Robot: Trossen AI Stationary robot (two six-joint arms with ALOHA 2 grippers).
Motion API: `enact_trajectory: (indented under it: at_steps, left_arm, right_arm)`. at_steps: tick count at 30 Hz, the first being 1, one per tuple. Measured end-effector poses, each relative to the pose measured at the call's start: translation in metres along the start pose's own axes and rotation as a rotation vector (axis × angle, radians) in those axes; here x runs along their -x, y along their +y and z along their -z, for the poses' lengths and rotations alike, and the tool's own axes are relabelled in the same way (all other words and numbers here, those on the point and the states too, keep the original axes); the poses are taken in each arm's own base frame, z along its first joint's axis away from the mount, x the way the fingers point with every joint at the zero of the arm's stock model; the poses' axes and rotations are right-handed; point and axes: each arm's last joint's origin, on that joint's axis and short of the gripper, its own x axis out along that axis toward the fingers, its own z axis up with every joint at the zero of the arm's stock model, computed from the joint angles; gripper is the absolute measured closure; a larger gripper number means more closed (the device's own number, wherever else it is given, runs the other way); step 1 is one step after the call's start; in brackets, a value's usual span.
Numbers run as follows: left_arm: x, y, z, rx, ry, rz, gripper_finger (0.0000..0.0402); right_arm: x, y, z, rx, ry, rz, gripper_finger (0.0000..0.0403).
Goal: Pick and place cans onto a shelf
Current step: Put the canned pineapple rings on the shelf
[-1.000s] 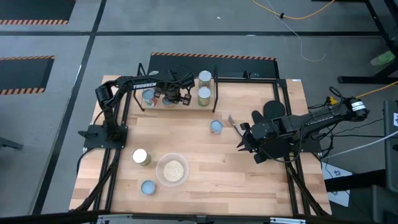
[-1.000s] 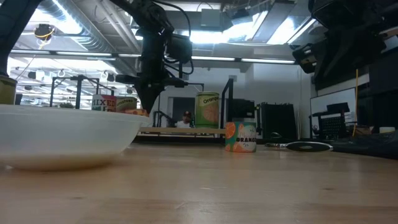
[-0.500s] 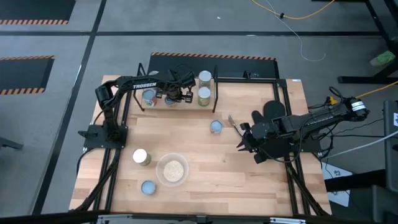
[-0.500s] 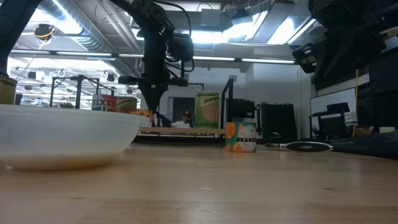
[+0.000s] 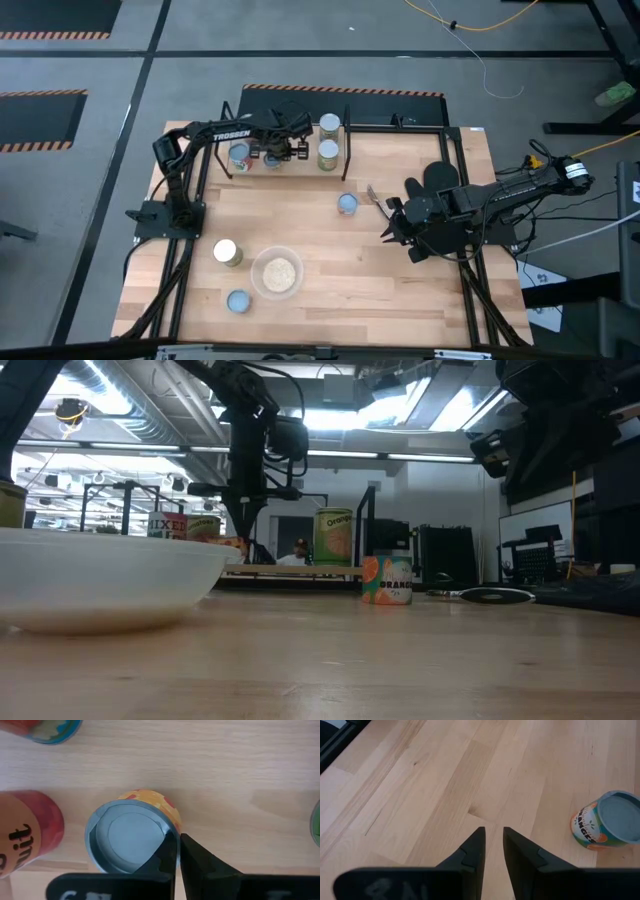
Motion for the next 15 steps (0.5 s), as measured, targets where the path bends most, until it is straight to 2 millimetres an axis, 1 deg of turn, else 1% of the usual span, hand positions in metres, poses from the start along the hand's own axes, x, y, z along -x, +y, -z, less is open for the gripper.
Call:
enact_trajectory:
  at_steps: [7,15]
  left_arm:
    - [0.0,0.0,-0.0002,-0.001,-0.009,-0.004,0.0394]
    - [0.0002,0.0003,-0.0008,-0.002,-0.035,-0.016,0.0357]
  right_arm:
    - [0.0,0.0,0.0,0.0,0.0,0.0,0.0331]
    - [0.0,0.0,0.0,0.0,0.0,0.0,0.0331]
